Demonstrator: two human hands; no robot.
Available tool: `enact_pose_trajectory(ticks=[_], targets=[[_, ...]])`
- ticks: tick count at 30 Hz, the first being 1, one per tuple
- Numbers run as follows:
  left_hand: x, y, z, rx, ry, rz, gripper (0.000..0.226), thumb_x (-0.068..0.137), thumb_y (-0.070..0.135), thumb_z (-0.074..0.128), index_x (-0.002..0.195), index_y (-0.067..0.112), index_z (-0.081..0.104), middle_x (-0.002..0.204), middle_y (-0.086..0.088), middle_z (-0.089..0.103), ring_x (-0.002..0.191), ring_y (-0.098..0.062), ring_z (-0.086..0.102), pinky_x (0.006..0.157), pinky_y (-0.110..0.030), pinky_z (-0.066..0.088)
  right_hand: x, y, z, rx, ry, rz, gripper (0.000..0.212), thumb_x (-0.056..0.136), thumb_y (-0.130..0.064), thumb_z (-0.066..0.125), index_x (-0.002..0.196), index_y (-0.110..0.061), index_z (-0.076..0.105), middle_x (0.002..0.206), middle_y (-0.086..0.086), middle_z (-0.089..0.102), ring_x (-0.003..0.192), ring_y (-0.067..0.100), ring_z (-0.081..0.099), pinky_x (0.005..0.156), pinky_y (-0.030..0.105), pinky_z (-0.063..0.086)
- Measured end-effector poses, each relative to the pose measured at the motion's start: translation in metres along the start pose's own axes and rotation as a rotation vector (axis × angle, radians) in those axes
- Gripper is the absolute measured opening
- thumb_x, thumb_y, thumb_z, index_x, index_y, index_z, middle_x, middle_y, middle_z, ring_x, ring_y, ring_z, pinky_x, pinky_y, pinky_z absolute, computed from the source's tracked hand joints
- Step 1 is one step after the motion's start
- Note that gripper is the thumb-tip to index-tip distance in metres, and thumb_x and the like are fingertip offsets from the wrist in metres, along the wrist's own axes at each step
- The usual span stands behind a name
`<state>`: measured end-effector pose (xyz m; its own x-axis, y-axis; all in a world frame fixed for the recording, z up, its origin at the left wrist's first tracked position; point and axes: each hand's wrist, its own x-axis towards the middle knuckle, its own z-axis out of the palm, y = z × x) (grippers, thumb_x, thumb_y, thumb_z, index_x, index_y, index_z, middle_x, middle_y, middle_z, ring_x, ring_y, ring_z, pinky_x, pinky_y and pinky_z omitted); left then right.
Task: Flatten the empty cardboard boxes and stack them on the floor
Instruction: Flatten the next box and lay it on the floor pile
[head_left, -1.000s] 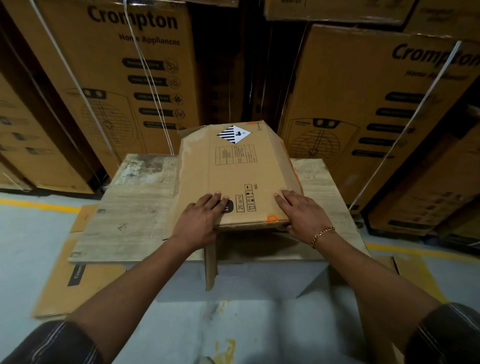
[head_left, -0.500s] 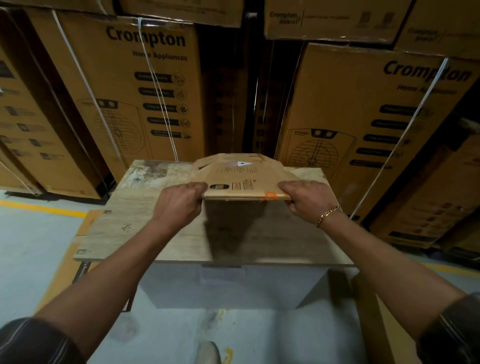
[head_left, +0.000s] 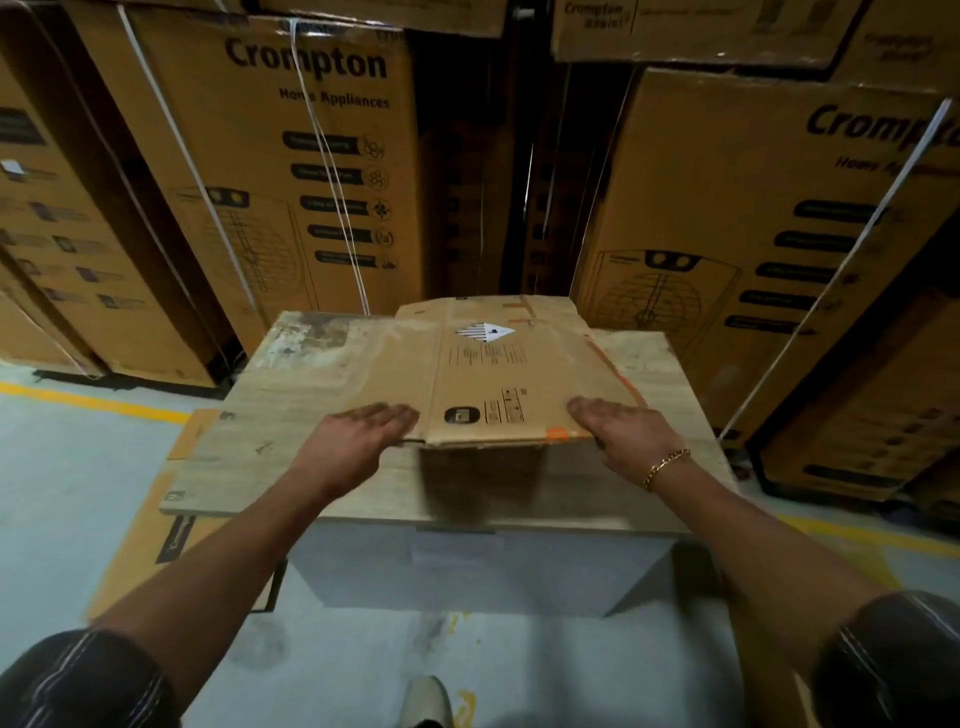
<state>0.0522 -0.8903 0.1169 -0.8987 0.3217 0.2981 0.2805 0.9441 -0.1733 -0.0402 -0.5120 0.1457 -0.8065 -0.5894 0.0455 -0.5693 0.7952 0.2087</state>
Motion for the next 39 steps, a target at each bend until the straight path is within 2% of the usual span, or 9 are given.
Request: enact_pose_trajectory(ticks=[3, 8, 11, 15, 19, 24, 28, 33, 39], targets=[[-0.043, 0.007, 0.054, -0.032, -0.2, 0.004, 0.079, 0.078, -0.008, 0.064, 0.148, 0.025, 0.05, 0.147, 0.003, 0.056, 0.127, -0.024, 0.061, 0.078, -0.039, 0.06, -0.021, -0.03, 0.061, 0.037, -0.216, -0.046, 0.063, 0.093, -0.012, 0.046, 0.15, -0.027, 0.024, 0.148, 0.001, 0.045, 0.122, 0.022, 0.056, 0.084, 0.038, 0.055], [-0.086, 0.034, 0.118, -0.091, -0.449, 0.001, 0.08, 0.091, -0.003, 0.05, 0.16, 0.027, 0.024, 0.165, 0.009, 0.025, 0.149, -0.021, 0.034, 0.1, -0.039, 0.051, -0.052, -0.066, 0.15, 0.102, -0.407, -0.086, 0.083, 0.089, 0.0, 0.047, 0.158, -0.026, 0.007, 0.166, -0.009, 0.003, 0.152, 0.017, 0.009, 0.104, 0.037, 0.045], [-0.097, 0.043, 0.143, -0.131, -0.485, -0.011, 0.09, 0.075, 0.003, 0.073, 0.155, 0.023, 0.036, 0.157, 0.003, 0.043, 0.139, -0.023, 0.05, 0.091, -0.034, 0.057, -0.06, -0.07, 0.182, 0.133, -0.436, -0.078, 0.086, 0.089, -0.005, 0.052, 0.158, -0.026, 0.005, 0.166, -0.007, -0.006, 0.153, 0.018, 0.003, 0.11, 0.037, 0.037], [-0.114, 0.051, 0.163, -0.202, -0.671, -0.114, 0.085, 0.092, 0.053, 0.057, 0.162, 0.029, 0.013, 0.169, 0.007, 0.008, 0.154, -0.02, 0.018, 0.115, -0.044, 0.034, -0.07, -0.066, 0.2, 0.35, -0.466, -0.019, 0.077, 0.089, -0.038, 0.058, 0.156, -0.026, 0.022, 0.166, -0.004, 0.005, 0.151, 0.019, 0.011, 0.116, 0.038, 0.029], [-0.11, 0.045, 0.17, -0.527, -0.489, -0.766, 0.08, 0.086, 0.064, 0.062, 0.144, 0.012, 0.045, 0.152, -0.01, 0.044, 0.137, -0.034, 0.042, 0.106, -0.053, 0.042, -0.073, -0.044, 0.206, 0.706, -0.163, 0.617, 0.063, 0.088, -0.044, 0.064, 0.144, -0.02, 0.047, 0.155, 0.003, 0.037, 0.137, 0.026, 0.039, 0.11, 0.04, 0.037], [-0.081, 0.028, 0.173, -1.142, -0.42, -1.441, 0.042, 0.091, 0.036, 0.07, 0.115, 0.001, 0.068, 0.112, -0.014, 0.069, 0.108, -0.038, 0.065, 0.086, -0.041, 0.052, -0.056, -0.013, 0.231, 1.239, -0.296, 1.229, 0.087, 0.073, -0.062, 0.063, 0.136, -0.003, 0.048, 0.132, 0.019, 0.057, 0.116, 0.038, 0.056, 0.099, 0.047, 0.047], [-0.078, -0.003, 0.223, -1.317, -0.421, -1.598, 0.08, 0.048, 0.049, 0.084, 0.11, 0.001, 0.072, 0.107, -0.018, 0.074, 0.099, -0.039, 0.071, 0.093, -0.051, 0.056, -0.042, 0.004, 0.245, 1.297, -0.291, 1.283, 0.11, 0.058, -0.078, 0.073, 0.136, -0.004, 0.05, 0.128, 0.012, 0.06, 0.115, 0.037, 0.058, 0.099, 0.043, 0.047], [-0.047, 0.015, 0.174, -1.167, -0.3, -1.541, 0.043, 0.089, 0.026, 0.064, 0.124, 0.0, 0.064, 0.123, -0.019, 0.066, 0.117, -0.043, 0.062, 0.082, -0.04, 0.05, -0.028, 0.01, 0.228, 1.208, -0.264, 1.201, 0.069, 0.072, -0.051, 0.081, 0.115, 0.001, 0.065, 0.108, 0.016, 0.068, 0.097, 0.034, 0.064, 0.084, 0.039, 0.052], [-0.061, 0.03, 0.147, -1.063, -0.095, -1.52, 0.057, 0.08, 0.044, 0.067, 0.127, 0.014, 0.056, 0.119, -0.01, 0.066, 0.109, -0.037, 0.06, 0.099, -0.052, 0.048, -0.037, -0.013, 0.188, 1.158, -0.093, 1.254, 0.068, 0.072, -0.051, 0.077, 0.123, -0.01, 0.06, 0.119, 0.013, 0.066, 0.106, 0.035, 0.061, 0.094, 0.042, 0.049]])
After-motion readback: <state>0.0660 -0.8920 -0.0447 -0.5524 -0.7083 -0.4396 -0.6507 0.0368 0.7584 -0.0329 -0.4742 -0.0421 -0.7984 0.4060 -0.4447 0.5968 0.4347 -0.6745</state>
